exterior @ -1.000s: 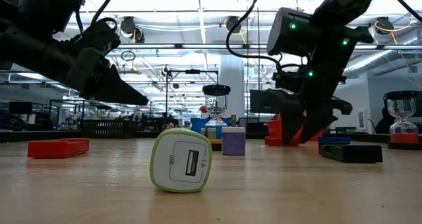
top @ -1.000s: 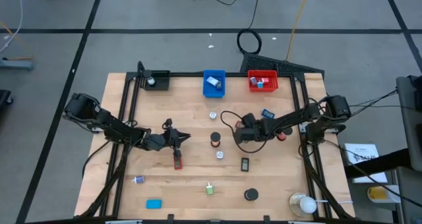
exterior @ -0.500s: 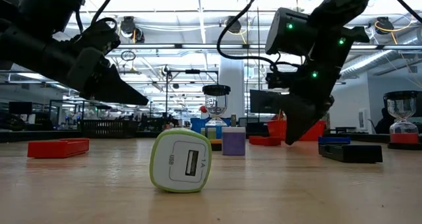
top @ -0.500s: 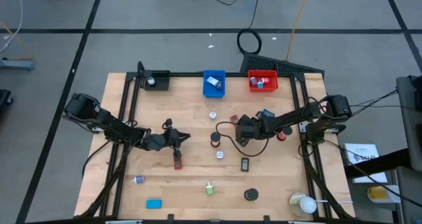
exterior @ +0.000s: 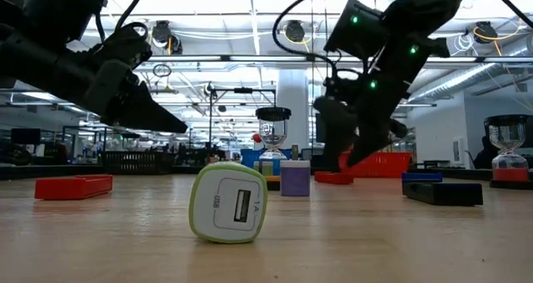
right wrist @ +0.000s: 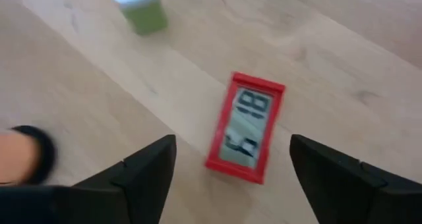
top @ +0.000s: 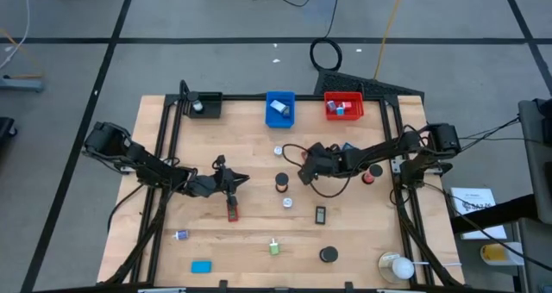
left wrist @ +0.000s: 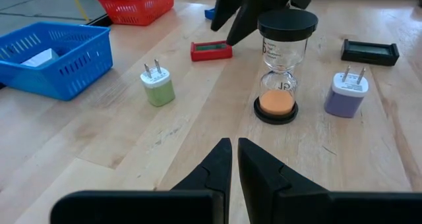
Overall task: Pick & Place Office items
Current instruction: Put the right red digital clock into the blue basket
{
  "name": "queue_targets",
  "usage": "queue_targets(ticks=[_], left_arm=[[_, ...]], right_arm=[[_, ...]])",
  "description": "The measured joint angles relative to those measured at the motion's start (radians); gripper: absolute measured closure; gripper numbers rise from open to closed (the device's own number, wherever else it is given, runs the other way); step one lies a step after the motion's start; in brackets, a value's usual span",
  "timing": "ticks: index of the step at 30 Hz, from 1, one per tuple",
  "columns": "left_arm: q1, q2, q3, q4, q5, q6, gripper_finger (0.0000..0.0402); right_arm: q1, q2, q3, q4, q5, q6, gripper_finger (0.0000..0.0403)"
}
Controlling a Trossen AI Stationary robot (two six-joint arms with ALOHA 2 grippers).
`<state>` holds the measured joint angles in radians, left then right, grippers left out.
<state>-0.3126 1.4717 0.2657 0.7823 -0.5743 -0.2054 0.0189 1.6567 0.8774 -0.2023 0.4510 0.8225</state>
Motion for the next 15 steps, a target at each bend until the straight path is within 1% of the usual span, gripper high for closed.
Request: queue_targets(ticks=[3, 8, 12, 15], left_arm=[[0.000, 0.000, 0.000, 0.000, 0.000, 0.000, 0.0366], [0.000, 0.000, 0.000, 0.000, 0.000, 0.000, 0.0366], [0.000, 0.000, 0.000, 0.003, 0.000, 0.000, 0.0366], [0.000, 0.000, 0.000, 0.003, 0.000, 0.000, 0.0366]], right_arm=[[0.000, 0.027, -0.001, -0.018, 0.021, 0.007, 0.0113], [0.000, 0.084, 0.000, 0.010, 0.019, 0.006, 0.0133], [0.001, 0.099, 0.002, 0.015, 0.023, 0.004, 0.0162], [0.001, 0.100, 0.002, 0.015, 0.023, 0.000, 0.0196]])
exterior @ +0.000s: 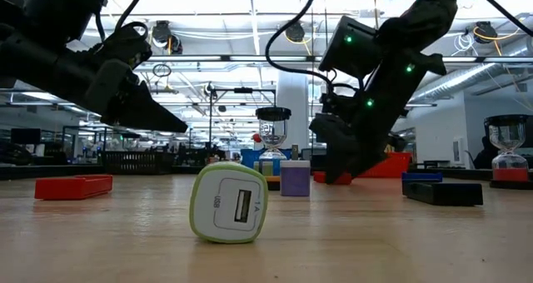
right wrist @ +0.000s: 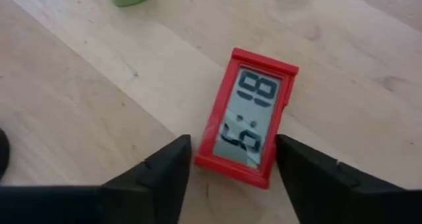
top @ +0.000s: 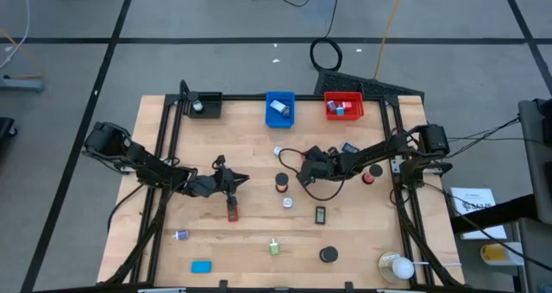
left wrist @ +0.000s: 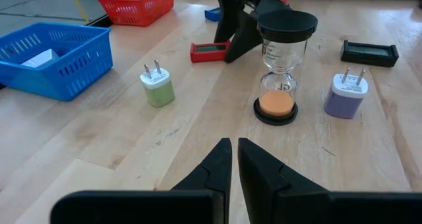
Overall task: Pick & Place Office items
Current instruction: Put the right red digital clock into the blue basket
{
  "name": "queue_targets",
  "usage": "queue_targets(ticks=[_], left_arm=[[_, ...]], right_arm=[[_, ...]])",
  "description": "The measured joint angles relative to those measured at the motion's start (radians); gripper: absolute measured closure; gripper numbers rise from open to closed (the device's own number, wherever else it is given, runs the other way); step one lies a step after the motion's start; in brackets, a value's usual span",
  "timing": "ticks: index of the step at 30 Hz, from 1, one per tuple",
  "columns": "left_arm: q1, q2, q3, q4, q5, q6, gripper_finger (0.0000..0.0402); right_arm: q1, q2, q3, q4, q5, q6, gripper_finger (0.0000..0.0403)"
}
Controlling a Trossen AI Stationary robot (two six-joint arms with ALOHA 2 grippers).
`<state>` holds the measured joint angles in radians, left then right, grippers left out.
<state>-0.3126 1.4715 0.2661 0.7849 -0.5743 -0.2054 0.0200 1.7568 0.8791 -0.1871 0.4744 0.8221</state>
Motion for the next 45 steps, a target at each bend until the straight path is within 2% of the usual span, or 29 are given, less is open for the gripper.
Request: queue_targets(ticks=[4, 11, 14, 17, 26, 33, 38, 41, 45], left_arm=[[0.000, 0.000, 0.000, 0.000, 0.000, 0.000, 0.0366], [0.000, 0.000, 0.000, 0.001, 0.000, 0.000, 0.0366], [0.000, 0.000, 0.000, 0.003, 0.000, 0.000, 0.0366], [0.000, 0.000, 0.000, 0.004, 0.000, 0.000, 0.0366], [0.000, 0.000, 0.000, 0.006, 0.000, 0.000, 0.0366], [0.000, 0.000, 0.000, 0.003, 0.000, 0.000, 0.0366], [0.000, 0.000, 0.000, 0.004, 0.000, 0.000, 0.0366], [0.000, 0.000, 0.000, 0.004, 0.000, 0.000, 0.0366], [0.000, 0.000, 0.000, 0.005, 0.000, 0.000, 0.0366]], right_arm=[[-0.001, -0.025, -0.002, -0.008, -0.008, -0.035, 0.0244], [-0.061, -0.163, -0.003, -0.005, -0.011, -0.066, 0.0246], [-0.131, -0.206, 0.004, 0.007, -0.026, -0.090, 0.0243], [-0.221, -0.202, 0.050, 0.020, -0.093, -0.133, 0.0245], [-0.400, 0.006, 0.369, 0.021, -0.234, -0.295, 0.0246], [-0.467, 0.198, 0.609, -0.119, -0.328, -0.435, 0.0244], [-0.502, 0.238, 0.632, -0.118, -0.429, -0.593, 0.0245], [-0.519, 0.238, 0.633, -0.119, -0.476, -0.633, 0.0246], [-0.526, 0.238, 0.633, -0.123, -0.480, -0.665, 0.0243]])
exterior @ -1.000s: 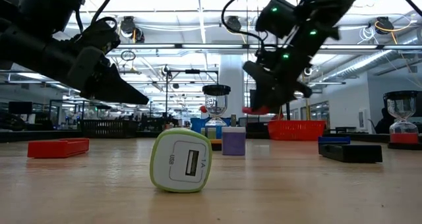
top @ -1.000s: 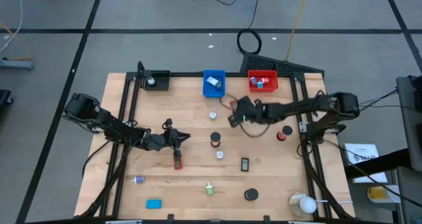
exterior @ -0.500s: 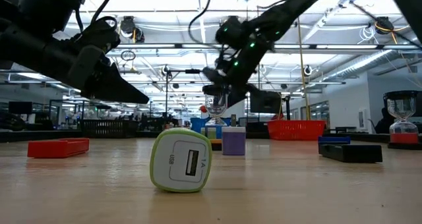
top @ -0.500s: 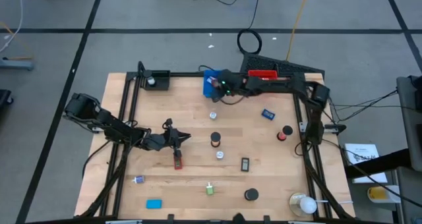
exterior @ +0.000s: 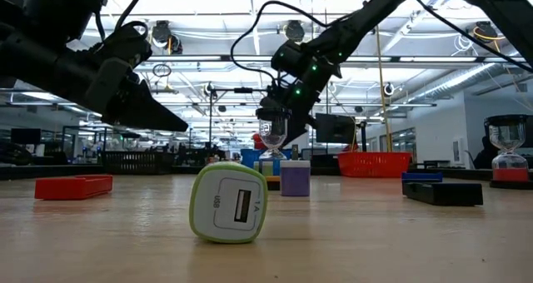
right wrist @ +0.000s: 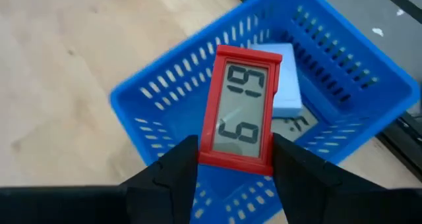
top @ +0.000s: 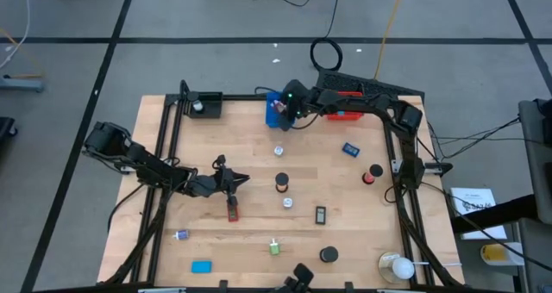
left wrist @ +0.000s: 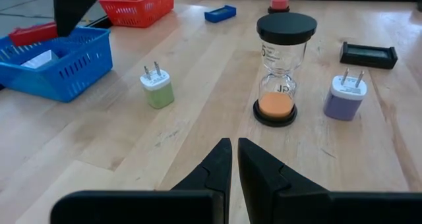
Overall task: Pick & Place Office items
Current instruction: Put the right red digital clock into the blue basket, then put the orange hourglass into the black basket
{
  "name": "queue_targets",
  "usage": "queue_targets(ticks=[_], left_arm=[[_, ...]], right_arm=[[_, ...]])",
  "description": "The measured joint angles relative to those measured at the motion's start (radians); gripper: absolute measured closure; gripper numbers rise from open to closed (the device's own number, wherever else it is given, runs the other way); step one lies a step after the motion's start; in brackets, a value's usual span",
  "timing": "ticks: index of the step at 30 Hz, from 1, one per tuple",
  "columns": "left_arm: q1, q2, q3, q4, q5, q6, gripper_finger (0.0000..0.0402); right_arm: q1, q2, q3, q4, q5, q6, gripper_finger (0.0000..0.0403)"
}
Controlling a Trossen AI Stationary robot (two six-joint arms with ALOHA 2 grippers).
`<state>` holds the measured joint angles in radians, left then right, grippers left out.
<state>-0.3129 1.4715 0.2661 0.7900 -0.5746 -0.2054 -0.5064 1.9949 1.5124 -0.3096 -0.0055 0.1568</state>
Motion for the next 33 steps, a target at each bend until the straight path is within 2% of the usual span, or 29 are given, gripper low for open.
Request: queue_targets(ticks=[16, 28, 33], left_arm=[[0.000, 0.000, 0.000, -0.001, 0.000, 0.000, 0.0366], [0.000, 0.000, 0.000, 0.000, 0.000, 0.000, 0.0366], [0.000, 0.000, 0.000, -0.001, 0.000, 0.000, 0.0366]], right_arm=[[0.004, 0.061, -0.002, 0.032, -0.021, -0.047, 0.0236], [0.011, 0.059, -0.001, 0.071, -0.019, -0.048, 0.0186], [0.011, 0.032, -0.002, 0.029, -0.017, -0.066, 0.0188]])
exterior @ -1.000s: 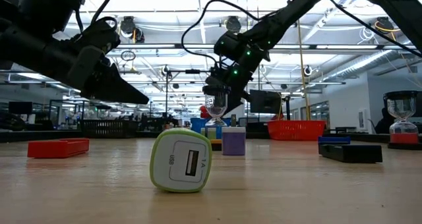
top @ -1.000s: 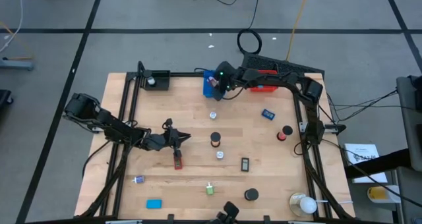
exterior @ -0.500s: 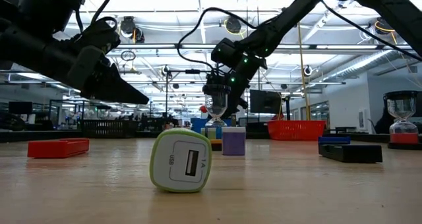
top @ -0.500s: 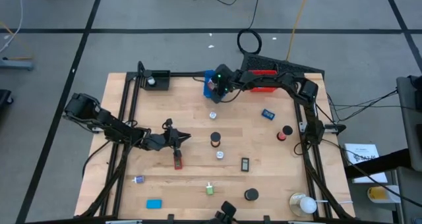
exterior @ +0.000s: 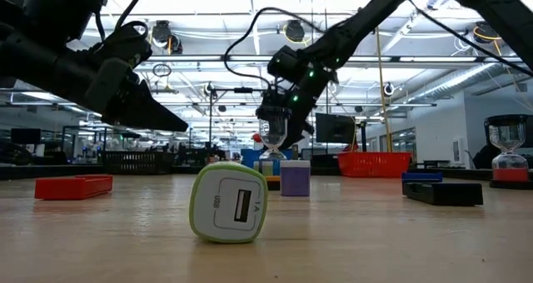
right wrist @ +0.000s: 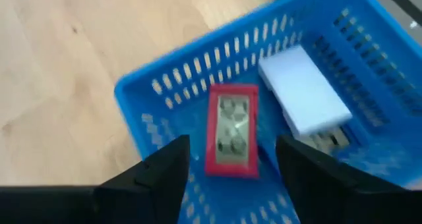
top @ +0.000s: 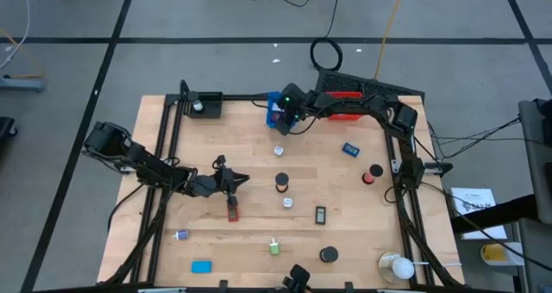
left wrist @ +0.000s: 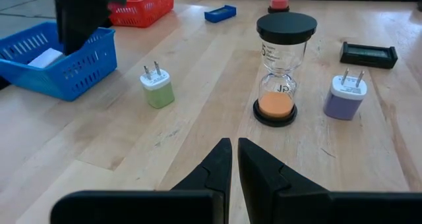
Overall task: Pick & Place Office items
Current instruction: Put the orange hourglass into the black basket
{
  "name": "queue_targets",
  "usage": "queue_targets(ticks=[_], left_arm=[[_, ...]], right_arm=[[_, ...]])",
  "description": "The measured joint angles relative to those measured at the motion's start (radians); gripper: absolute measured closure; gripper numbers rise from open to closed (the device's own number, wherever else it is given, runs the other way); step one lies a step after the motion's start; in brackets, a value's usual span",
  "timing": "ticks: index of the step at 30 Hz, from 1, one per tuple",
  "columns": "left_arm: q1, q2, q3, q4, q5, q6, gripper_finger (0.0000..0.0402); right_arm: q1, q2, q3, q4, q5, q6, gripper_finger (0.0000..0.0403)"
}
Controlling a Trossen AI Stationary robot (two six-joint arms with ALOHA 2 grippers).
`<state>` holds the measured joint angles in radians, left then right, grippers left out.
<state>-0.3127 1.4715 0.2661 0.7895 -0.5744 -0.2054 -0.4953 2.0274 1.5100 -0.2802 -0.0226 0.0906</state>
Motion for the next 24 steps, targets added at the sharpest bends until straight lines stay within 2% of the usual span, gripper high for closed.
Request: queue_targets(ticks=[3, 5, 7, 14, 16, 20, 24], left_arm=[[0.000, 0.000, 0.000, 0.000, 0.000, 0.000, 0.0366], [0.000, 0.000, 0.000, 0.000, 0.000, 0.000, 0.0366], [0.000, 0.000, 0.000, -0.001, 0.000, 0.000, 0.0366], [0.000, 0.000, 0.000, 0.000, 0.000, 0.000, 0.0366], [0.000, 0.000, 0.000, -0.002, 0.000, 0.000, 0.0366], [0.000, 0.000, 0.000, -0.002, 0.000, 0.000, 0.0366], [0.000, 0.000, 0.000, 0.013, 0.000, 0.000, 0.0366]], right_arm=[[0.012, -0.051, 0.002, -0.041, 0.039, -0.025, 0.0210], [0.029, -0.113, -0.014, -0.101, 0.078, -0.050, 0.0235], [0.053, -0.177, -0.049, -0.074, 0.104, -0.079, 0.0266], [0.134, -0.466, -0.361, 0.098, 0.100, -0.090, 0.0389], [0.152, -0.552, -0.461, 0.184, 0.103, -0.066, 0.0395], [0.170, -0.736, -0.645, 0.307, 0.105, -0.019, 0.0382], [0.184, -0.921, -0.788, 0.377, 0.105, -0.016, 0.0387]])
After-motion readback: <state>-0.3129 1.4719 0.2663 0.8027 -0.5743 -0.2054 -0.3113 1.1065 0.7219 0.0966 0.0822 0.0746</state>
